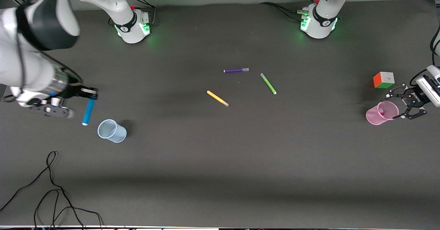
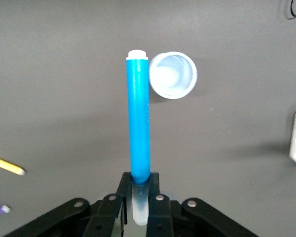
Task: Place pink and blue markers in matching cups
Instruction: 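Move the blue marker over the clear cup while the left gripper withdraws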
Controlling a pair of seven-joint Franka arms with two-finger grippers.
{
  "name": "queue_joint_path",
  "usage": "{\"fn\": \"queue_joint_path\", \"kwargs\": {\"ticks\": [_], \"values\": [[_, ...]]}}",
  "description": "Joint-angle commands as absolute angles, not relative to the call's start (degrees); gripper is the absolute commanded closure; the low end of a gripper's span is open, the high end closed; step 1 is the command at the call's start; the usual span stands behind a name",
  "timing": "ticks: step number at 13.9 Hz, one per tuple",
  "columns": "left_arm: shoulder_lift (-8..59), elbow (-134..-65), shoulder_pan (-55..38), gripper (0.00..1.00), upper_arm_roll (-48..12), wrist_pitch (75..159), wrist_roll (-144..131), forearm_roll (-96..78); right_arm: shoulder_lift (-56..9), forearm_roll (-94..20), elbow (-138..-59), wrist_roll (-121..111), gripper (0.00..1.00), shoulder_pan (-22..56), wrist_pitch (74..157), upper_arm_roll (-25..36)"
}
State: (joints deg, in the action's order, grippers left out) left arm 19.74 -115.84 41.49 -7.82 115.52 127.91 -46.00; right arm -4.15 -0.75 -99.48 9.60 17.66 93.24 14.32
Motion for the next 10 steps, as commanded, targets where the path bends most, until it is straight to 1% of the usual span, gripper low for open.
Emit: {"fn": "queue_joint_path", "kwargs": {"ticks": [1,3,6,9,10], "values": [[15.67,-113.12,41.58,0.01,-8.09,110.67,118.53,-45.19,-2.37,-0.53,-103.44,-0.06,1.0,18.28,93.34,18.79],[9.61,-113.12,40.96,0.01,-8.7,109.51,105.45,-39.4,-3.42,-0.62,-103.36,-4.46,1.0,18.19,90.98,20.47],[-0.15,-113.2,35.79,0.01,-9.05,107.5,84.44,-31.06,-5.79,-2.8,-102.92,-8.52,1.0,18.02,88.51,22.76],[-6.22,-113.2,29.64,0.01,-9.14,107.14,67.99,-25.51,-8.16,-4.22,-102.75,-11.06,1.0,17.93,87.98,23.64],[-7.81,-113.2,27.44,0.01,-9.58,107.14,61.94,-23.14,-9.22,-4.31,-101.96,-12.03,1.0,17.84,86.33,23.64]]}}
